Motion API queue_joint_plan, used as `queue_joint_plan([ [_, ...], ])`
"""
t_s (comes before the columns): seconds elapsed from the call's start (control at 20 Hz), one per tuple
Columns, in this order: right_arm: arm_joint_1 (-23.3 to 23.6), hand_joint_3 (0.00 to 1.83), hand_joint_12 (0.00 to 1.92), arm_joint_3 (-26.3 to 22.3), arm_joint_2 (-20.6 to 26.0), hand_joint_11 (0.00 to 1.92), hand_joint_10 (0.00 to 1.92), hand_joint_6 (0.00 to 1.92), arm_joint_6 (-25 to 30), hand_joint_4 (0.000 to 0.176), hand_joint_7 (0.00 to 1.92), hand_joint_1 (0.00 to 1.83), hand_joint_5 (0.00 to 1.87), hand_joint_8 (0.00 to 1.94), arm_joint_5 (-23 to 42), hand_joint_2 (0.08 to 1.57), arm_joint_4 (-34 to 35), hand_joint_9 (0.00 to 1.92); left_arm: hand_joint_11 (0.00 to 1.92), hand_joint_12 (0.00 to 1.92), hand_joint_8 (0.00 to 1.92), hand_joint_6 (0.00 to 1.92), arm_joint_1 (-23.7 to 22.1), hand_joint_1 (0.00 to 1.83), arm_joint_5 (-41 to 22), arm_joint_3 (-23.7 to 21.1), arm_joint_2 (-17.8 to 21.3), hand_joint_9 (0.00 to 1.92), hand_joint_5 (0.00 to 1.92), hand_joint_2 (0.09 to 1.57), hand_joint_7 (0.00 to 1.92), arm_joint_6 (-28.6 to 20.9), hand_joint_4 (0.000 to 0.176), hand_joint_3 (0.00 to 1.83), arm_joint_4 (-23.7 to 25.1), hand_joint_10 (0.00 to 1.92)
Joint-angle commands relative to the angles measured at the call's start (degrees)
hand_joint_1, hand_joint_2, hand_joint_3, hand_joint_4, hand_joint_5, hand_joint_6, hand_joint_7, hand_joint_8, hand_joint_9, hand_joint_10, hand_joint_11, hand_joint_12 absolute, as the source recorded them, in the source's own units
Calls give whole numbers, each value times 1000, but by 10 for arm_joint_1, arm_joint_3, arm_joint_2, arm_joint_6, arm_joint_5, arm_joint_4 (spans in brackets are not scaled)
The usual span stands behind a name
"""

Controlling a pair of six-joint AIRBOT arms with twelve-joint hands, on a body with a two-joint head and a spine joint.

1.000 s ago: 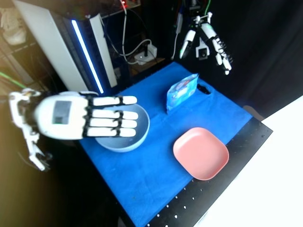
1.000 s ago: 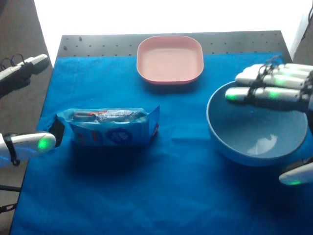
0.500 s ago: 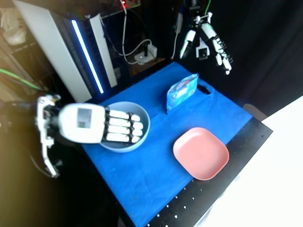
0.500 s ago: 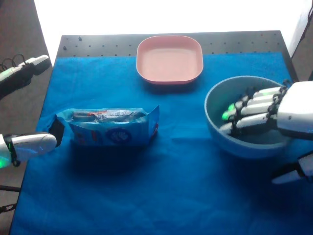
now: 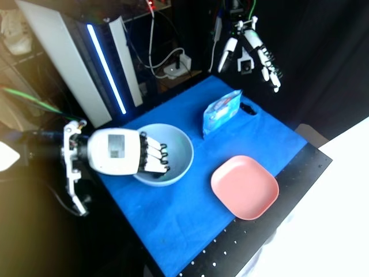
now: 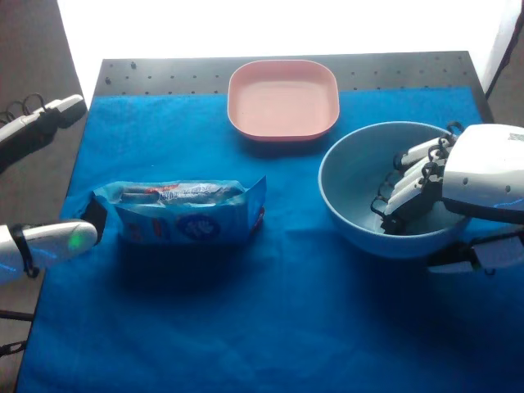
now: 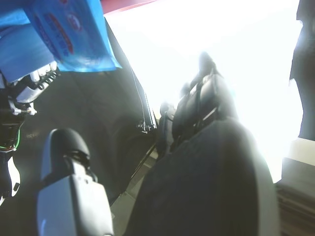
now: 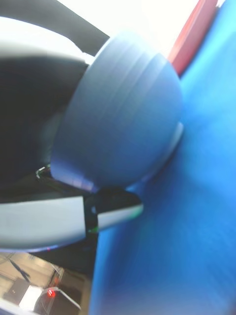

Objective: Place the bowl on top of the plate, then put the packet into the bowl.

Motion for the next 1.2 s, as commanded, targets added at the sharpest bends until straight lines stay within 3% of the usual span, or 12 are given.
queue_joint_plan([
  [0.0,1,148,1904,0,-8,1037,1899,1900,3,0,1242,1065,1211,1903,-6,1466,-4,1263,0,314,2,2,-5,700,-71,4,-3,13,124,1005,52,-4,92,8,-4,3],
  [0.1,4,159,1920,1,-9,1143,1920,1920,3,0,1243,857,1123,1939,-6,1522,-4,1332,0,309,2,2,-5,686,-71,4,-3,15,128,1009,57,-4,88,6,-4,2],
  [0.15,8,768,1921,2,-10,1120,1921,1921,3,0,1196,916,723,1941,-6,1098,-4,1306,0,306,2,1,-5,672,-72,4,-4,17,126,1008,56,-4,91,5,-5,2],
  [0.25,15,1014,1921,4,-13,1197,1921,1921,3,0,1212,946,663,1941,-6,935,-4,1341,0,281,2,1,-5,663,-73,4,-5,9,125,1010,56,-5,90,3,-5,2],
  [0.45,35,266,1921,7,-15,1541,1921,1921,2,0,1346,861,1114,1941,-6,1405,-2,1525,0,212,1,1,-4,662,-75,4,-6,0,133,1012,49,-6,103,2,-5,0],
  [0.6,52,1329,1921,8,-15,1657,1921,1921,0,0,1418,995,859,1941,-5,740,9,1586,0,247,0,1,-3,659,-78,4,-7,0,139,1015,48,-7,97,2,-6,0],
  [0.7,62,659,1921,8,-15,1650,1921,1921,-19,0,1405,956,1186,1941,-5,1235,26,1573,0,258,1,3,-2,664,-79,4,-8,0,146,1021,44,-7,99,4,-6,0],
  [0.95,85,63,1921,13,-15,1615,1921,1921,-46,4,1334,779,999,1941,7,1568,56,1538,0,351,5,3,-1,663,-81,3,-9,0,155,1012,66,-8,106,0,-7,0],
  [1.0,92,61,1921,14,-15,1609,1921,1921,-53,95,1350,752,986,1941,9,1570,59,1538,0,326,2,2,-1,667,-81,3,-9,0,158,1004,63,-9,115,0,-7,0],
  [1.05,101,107,1921,14,-16,1603,1921,1921,-63,131,1370,695,1011,1941,10,1571,62,1540,0,298,2,1,-1,672,-81,3,-9,0,156,1003,55,-9,110,0,-7,0],
  [1.1,108,107,1921,14,-17,1603,1921,1921,-71,131,1370,695,1011,1941,11,1571,67,1540,0,298,2,1,-1,672,-82,3,-9,0,156,1003,55,-9,110,0,-7,0],
  [1.15,114,1007,1921,15,-18,1581,1921,1921,-80,0,1340,939,691,1941,13,936,75,1510,0,292,2,0,-1,663,-83,3,-10,0,154,1005,56,-9,113,0,-7,0],
])
